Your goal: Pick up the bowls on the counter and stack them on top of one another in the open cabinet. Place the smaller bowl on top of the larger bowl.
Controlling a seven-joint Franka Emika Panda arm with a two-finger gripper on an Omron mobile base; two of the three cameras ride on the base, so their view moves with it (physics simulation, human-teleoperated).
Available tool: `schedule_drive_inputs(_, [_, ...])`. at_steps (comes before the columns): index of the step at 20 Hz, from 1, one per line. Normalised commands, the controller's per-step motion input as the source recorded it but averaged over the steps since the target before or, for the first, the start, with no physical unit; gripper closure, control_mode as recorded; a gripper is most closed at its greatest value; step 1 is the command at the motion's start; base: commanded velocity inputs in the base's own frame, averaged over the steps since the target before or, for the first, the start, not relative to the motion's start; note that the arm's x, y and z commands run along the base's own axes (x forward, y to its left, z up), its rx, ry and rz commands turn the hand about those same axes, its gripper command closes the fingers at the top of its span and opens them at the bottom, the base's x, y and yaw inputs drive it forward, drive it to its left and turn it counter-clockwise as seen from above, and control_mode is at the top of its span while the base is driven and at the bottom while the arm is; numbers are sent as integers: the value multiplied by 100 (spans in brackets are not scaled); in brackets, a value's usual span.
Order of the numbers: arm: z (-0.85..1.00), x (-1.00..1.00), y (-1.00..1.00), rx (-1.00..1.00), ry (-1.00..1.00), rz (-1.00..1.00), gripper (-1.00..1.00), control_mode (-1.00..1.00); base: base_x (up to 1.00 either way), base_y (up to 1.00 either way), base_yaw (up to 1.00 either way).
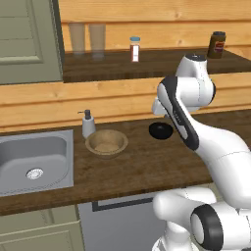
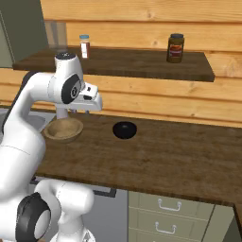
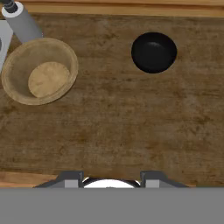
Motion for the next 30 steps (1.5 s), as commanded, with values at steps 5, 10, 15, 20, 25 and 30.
schedule_drive_inputs(5, [-2,-32,-17,5,0,-8,-100,-100,0,0,0])
schedule_drive_inputs(10, [-38,-35,-89,8,0,-32,-100,-100,0,0,0])
schedule_drive_inputs(15, [-42,0,-100,5,0,-36,-100,-100,0,0,0])
schedule_drive_inputs(20, [-21,30,-90,9,0,-17,-100,-100,0,0,0])
schedule_drive_inputs(25, [-6,84,-45,1,0,0,-100,-100,0,0,0])
schedule_drive_inputs(30, [-28,71,1,2,0,1,-100,-100,0,0,0])
